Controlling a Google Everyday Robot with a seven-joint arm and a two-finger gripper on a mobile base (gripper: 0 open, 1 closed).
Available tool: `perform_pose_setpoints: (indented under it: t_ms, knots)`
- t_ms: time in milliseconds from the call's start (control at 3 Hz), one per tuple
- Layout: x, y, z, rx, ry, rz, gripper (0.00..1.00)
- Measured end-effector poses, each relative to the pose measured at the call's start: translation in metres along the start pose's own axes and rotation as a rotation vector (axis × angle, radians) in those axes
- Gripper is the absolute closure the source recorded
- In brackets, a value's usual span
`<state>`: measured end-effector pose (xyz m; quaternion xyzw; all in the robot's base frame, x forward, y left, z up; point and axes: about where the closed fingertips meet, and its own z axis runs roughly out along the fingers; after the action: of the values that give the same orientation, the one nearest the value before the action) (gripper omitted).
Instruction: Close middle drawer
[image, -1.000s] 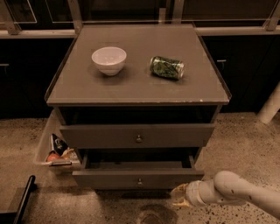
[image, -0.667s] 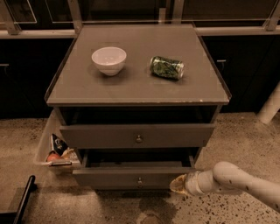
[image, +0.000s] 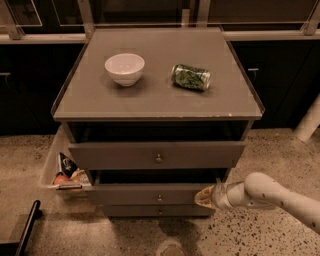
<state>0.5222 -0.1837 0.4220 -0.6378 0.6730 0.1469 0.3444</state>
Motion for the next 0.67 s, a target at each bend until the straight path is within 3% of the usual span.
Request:
perform_pose_setpoints:
  t_ms: [667]
  knots:
    - [0.0000,0.0000,0.0001,0.000,0.000,0.000,0.35]
